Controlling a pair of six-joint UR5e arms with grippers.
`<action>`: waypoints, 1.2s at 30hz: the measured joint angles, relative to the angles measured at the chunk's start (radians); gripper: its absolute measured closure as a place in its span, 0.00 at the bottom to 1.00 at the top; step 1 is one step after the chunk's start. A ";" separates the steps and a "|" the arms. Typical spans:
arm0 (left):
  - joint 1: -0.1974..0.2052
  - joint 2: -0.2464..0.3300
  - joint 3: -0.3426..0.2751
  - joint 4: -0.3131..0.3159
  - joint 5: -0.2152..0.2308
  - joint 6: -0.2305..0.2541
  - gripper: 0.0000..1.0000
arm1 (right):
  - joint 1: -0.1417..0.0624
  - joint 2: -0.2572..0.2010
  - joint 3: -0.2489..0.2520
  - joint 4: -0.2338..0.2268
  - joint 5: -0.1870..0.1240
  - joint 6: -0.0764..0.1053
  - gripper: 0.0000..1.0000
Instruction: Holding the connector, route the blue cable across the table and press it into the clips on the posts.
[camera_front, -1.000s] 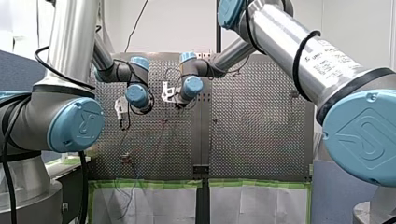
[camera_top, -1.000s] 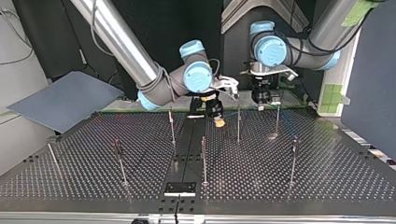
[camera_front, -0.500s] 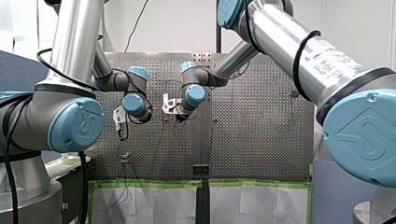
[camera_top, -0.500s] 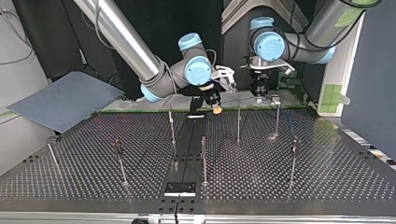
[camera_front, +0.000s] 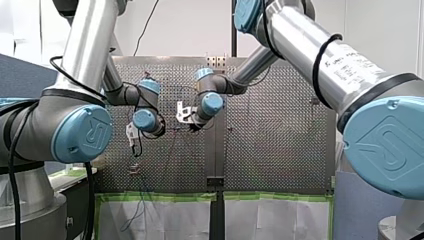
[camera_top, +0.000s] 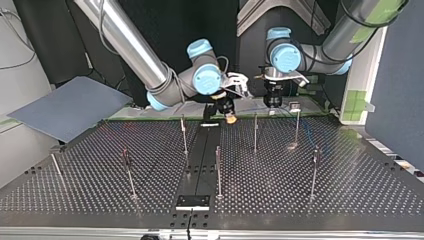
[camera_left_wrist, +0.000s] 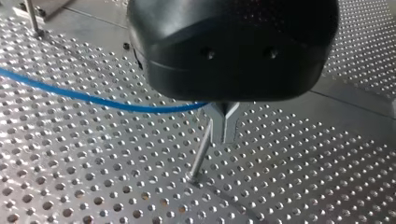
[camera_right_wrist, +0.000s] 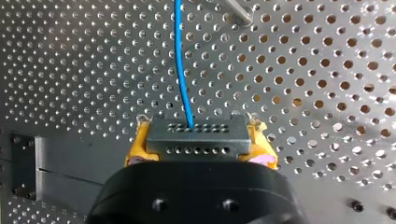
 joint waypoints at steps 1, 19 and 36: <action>0.001 -0.002 0.000 0.000 0.000 -0.001 1.00 | -0.003 0.001 0.000 -0.001 -0.002 0.001 1.00; 0.028 -0.064 0.050 0.014 0.052 -0.039 1.00 | -0.025 0.036 -0.001 -0.010 -0.017 0.003 1.00; 0.049 -0.121 0.107 0.074 0.069 -0.052 1.00 | -0.057 0.037 -0.001 -0.012 -0.018 0.003 1.00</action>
